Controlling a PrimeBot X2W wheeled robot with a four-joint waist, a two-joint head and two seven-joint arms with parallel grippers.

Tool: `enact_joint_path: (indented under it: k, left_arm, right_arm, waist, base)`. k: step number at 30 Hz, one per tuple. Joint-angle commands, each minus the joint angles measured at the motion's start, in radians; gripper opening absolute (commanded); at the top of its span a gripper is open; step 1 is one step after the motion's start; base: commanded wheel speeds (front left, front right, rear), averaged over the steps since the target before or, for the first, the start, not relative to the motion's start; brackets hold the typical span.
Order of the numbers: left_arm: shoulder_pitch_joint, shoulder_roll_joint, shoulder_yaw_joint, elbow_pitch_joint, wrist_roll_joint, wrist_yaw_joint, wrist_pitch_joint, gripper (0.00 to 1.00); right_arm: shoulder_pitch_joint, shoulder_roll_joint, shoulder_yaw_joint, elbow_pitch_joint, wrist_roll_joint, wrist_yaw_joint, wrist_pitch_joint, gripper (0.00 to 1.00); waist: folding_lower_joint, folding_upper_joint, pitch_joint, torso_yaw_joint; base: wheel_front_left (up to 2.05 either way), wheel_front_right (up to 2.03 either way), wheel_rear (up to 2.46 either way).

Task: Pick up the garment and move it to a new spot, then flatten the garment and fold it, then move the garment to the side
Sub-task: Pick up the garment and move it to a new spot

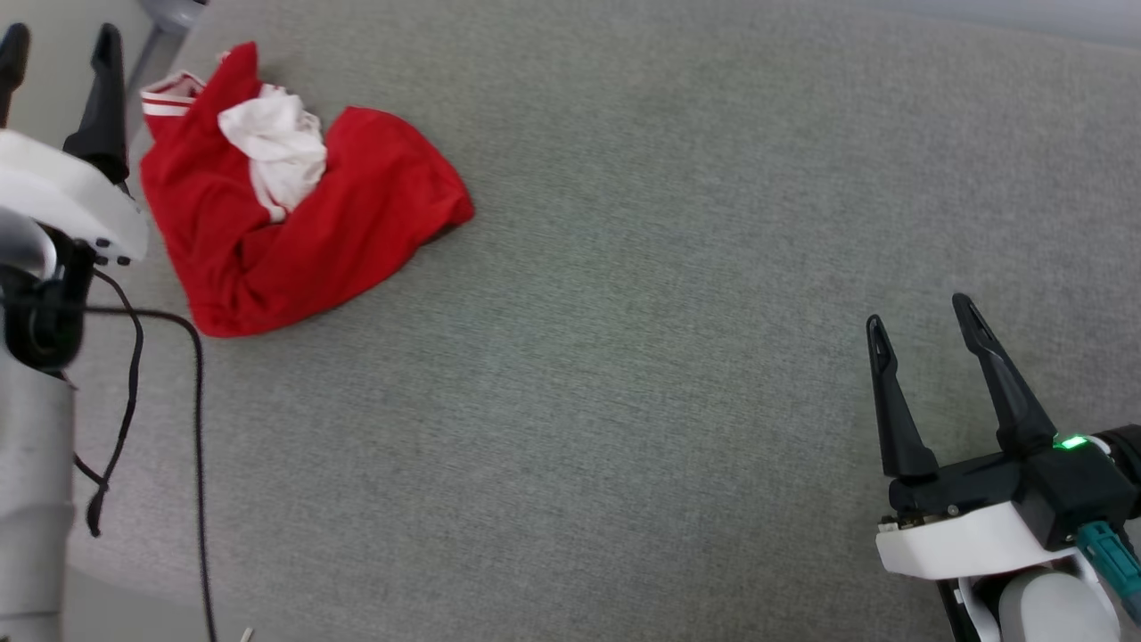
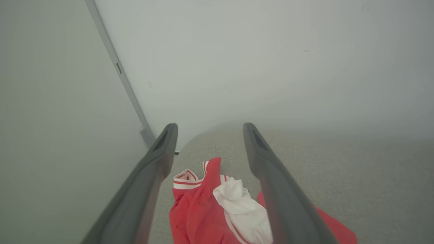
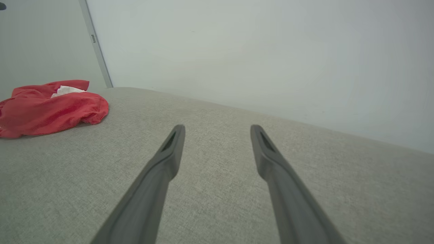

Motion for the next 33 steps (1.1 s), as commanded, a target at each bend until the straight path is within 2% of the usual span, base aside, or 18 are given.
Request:
enact_joint_path:
  k: [1, 2, 3, 6, 10, 16, 20, 24, 29, 30, 31, 33]
  left_arm:
    - [-0.022, 0.032, -0.042, 0.014, -0.042, 0.000, 0.063, 1.00]
    - [-0.036, 0.054, -0.073, 0.025, -0.077, 0.000, 0.121, 1.00]
    - [-0.036, 0.054, -0.073, 0.025, -0.077, 0.000, 0.121, 1.00]
    - [-0.074, 0.127, -0.171, 0.033, -0.152, 0.000, 0.279, 1.00]
    - [-0.102, 0.195, -0.283, 0.036, -0.249, 0.000, 0.461, 1.00]
    - [-0.125, 0.257, -0.413, 0.053, -0.369, 0.000, 0.672, 1.00]
    - [-0.131, 0.271, -0.483, 0.098, -0.412, 0.000, 0.754, 1.00]
    - [-0.120, 0.258, -0.574, 0.152, -0.417, 0.000, 0.815, 1.00]
    - [-0.119, 0.221, -0.647, 0.207, -0.446, 0.000, 0.801, 1.00]
    - [-0.122, 0.223, -0.661, 0.210, -0.447, -0.001, 0.792, 0.35]
    - [-0.128, 0.229, -0.674, 0.212, -0.445, -0.001, 0.777, 0.00]
    - [-0.155, 0.249, -0.679, 0.215, -0.445, -0.001, 0.726, 0.00]
  right_arm:
    - [-0.021, 0.000, 0.003, -0.007, -0.007, -0.001, -0.002, 1.00]
    - [-0.024, 0.000, 0.002, -0.009, -0.008, -0.001, -0.002, 1.00]
    - [-0.024, 0.000, 0.002, -0.009, -0.008, -0.001, -0.002, 1.00]
    - [-0.030, 0.000, 0.001, -0.016, -0.011, -0.001, -0.002, 1.00]
    - [-0.040, 0.000, -0.004, -0.024, -0.021, -0.001, -0.002, 1.00]
    - [-0.065, 0.000, -0.009, -0.031, -0.029, -0.001, -0.002, 1.00]
    - [-0.083, 0.000, -0.003, -0.032, -0.027, -0.001, -0.002, 1.00]
    - [-0.090, 0.000, -0.008, -0.028, -0.023, -0.001, -0.002, 1.00]
    - [-0.100, 0.000, -0.010, -0.019, -0.012, -0.001, -0.002, 1.00]
    - [-0.101, 0.000, -0.011, -0.017, -0.009, -0.001, -0.002, 1.00]
    - [-0.101, 0.000, -0.011, -0.015, -0.005, -0.001, -0.002, 1.00]
    - [-0.099, 0.000, -0.011, -0.009, 0.003, -0.001, -0.002, 1.00]
  waist:
    - [-0.0001, 0.0000, 0.028, -0.025]
    - [-0.0001, 0.0000, 0.035, -0.030]
    - [-0.0001, 0.0000, 0.035, -0.030]
    - [-0.0001, 0.0000, 0.058, -0.044]
    - [-0.0001, 0.0000, 0.095, -0.058]
    - [-0.0001, 0.0000, 0.151, -0.087]
    - [-0.0001, 0.0000, 0.183, -0.109]
    - [-0.0001, 0.0000, 0.203, -0.119]
    - [-0.0001, 0.0000, 0.210, -0.127]
    - [-0.0001, 0.0000, 0.208, -0.126]
    - [-0.0001, 0.0000, 0.203, -0.126]
    - [-0.0001, 0.0000, 0.187, -0.123]
  base:
    - [0.00, 0.00, 0.00]
    - [0.00, 0.00, 0.00]
    - [0.00, 0.00, 0.00]
    - [0.00, 0.00, 0.00]
    - [0.00, 0.00, 0.00]
    - [0.00, 0.00, 0.00]
    - [0.00, 0.00, 0.00]
    - [0.00, 0.00, 0.00]
    - [0.00, 0.00, 0.00]
    - [0.00, 0.00, 0.00]
    - [0.00, 0.00, 0.00]
    - [0.00, 0.00, 0.00]
